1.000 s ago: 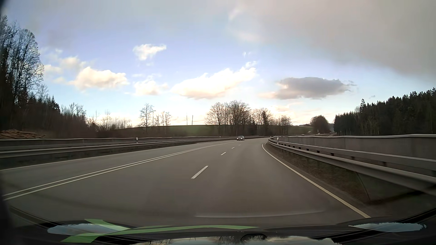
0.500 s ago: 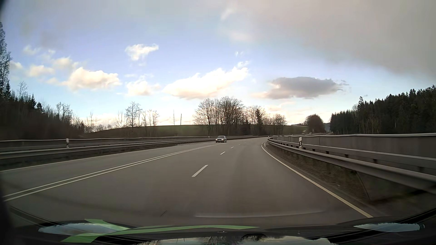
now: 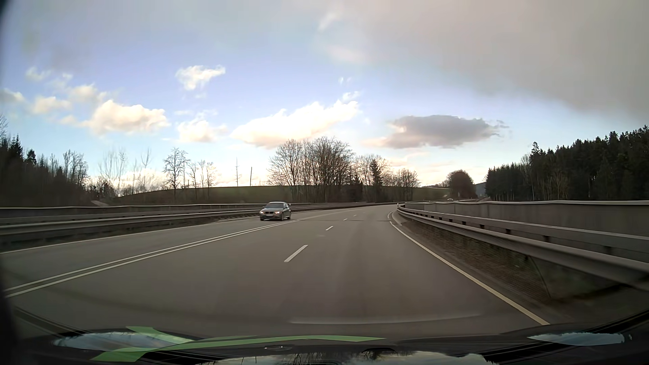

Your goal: Follow the waypoints while adhering to traffic rules and regulations

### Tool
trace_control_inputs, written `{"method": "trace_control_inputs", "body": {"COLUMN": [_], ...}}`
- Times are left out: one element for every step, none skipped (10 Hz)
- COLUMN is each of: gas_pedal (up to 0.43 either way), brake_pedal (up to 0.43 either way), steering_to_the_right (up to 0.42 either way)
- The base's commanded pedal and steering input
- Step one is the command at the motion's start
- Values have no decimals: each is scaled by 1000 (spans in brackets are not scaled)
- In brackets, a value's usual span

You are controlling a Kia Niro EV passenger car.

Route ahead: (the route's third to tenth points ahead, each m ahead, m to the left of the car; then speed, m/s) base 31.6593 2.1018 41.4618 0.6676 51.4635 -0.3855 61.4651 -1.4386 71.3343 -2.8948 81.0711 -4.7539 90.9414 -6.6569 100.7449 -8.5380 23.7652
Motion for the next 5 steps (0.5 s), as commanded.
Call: {"method": "trace_control_inputs", "body": {"gas_pedal": [240, 240, 240, 240, 240], "brake_pedal": [0, 0, 0, 0, 0], "steering_to_the_right": [14, 14, 14, 14, 14]}}
